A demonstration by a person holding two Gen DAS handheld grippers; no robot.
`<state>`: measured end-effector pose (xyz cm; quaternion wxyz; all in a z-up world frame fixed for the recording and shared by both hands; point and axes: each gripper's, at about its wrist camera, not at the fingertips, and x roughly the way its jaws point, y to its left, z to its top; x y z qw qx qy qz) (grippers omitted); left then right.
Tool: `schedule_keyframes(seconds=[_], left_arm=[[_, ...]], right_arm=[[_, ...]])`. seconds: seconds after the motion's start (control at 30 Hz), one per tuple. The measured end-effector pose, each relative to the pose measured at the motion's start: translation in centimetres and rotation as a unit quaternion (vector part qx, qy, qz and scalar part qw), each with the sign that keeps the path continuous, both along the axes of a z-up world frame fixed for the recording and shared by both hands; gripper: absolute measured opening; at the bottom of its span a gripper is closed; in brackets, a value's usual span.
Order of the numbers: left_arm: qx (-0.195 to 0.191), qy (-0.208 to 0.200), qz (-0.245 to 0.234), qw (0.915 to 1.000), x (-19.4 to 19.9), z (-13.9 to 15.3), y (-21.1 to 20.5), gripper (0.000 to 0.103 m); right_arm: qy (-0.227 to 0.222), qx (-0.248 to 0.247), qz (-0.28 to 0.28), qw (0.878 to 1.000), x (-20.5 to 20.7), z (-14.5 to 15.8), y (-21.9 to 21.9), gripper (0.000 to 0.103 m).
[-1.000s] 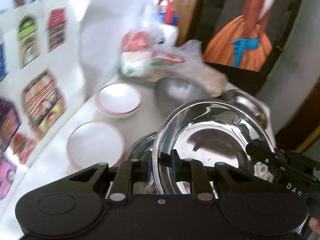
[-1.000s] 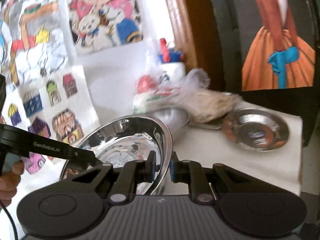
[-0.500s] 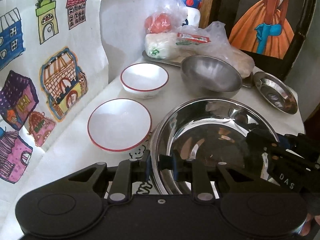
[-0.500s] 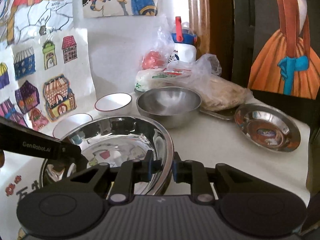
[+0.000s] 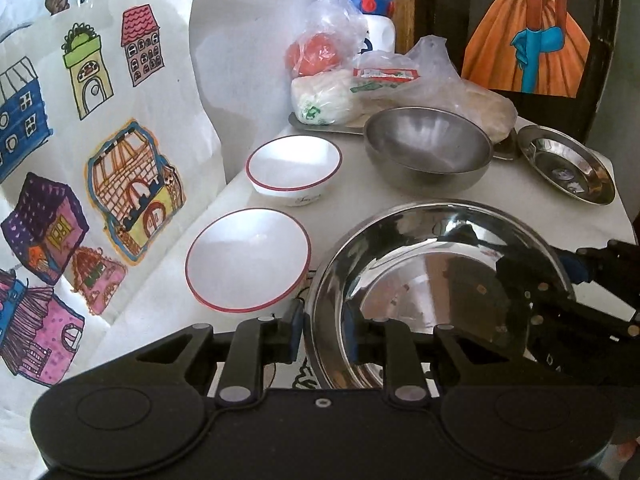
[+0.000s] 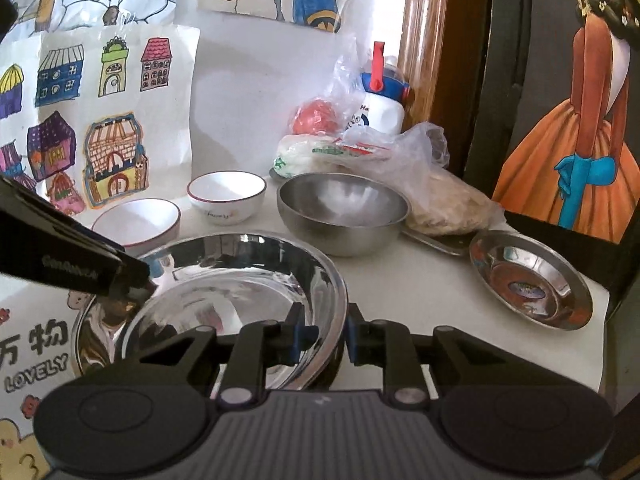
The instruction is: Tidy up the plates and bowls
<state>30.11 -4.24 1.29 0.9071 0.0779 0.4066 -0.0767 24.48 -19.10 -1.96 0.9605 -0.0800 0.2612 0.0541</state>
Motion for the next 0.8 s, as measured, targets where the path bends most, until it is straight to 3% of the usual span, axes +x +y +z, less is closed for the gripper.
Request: schedule_keyframes(seconds=[0.1, 0.17, 0.2, 0.27, 0.33, 0.43, 0.8], left_arm=[[-0.003, 0.0, -0.001, 1.0, 0.0, 0.0, 0.1, 0.024], [-0.004, 0.001, -0.002, 1.0, 0.0, 0.0, 0.1, 0.024], [-0.004, 0.0, -0.001, 1.0, -0.1, 0.0, 0.1, 0.024], [-0.006, 0.0, 0.003, 1.0, -0.3, 0.1, 0.1, 0.028], [-0.014, -0.004, 0.004, 0.9999, -0.6, 0.3, 0.3, 0.043], [-0.018, -0.015, 0.006, 0.9997, -1.3, 0.9, 0.3, 0.062], [-0.039, -0.065, -0.014, 0.997, -4.9, 4.3, -1.9, 0.094]], right_arm=[[-0.013, -0.013, 0.004, 1.0, -0.2, -0.1, 0.3, 0.036], [-0.021, -0.016, 0.006, 1.0, -0.5, -0.1, 0.4, 0.057], [-0.025, -0.015, 0.005, 1.0, -0.7, 0.0, 0.3, 0.06], [-0.038, -0.007, 0.003, 0.999, -1.3, 0.4, -0.3, 0.077], [-0.053, 0.003, -0.007, 0.999, -2.0, 0.9, -0.9, 0.091], [-0.074, 0.017, -0.017, 0.997, -3.4, 2.0, -2.2, 0.098], [-0.115, 0.053, -0.066, 0.99, -9.0, 5.2, -7.0, 0.103]])
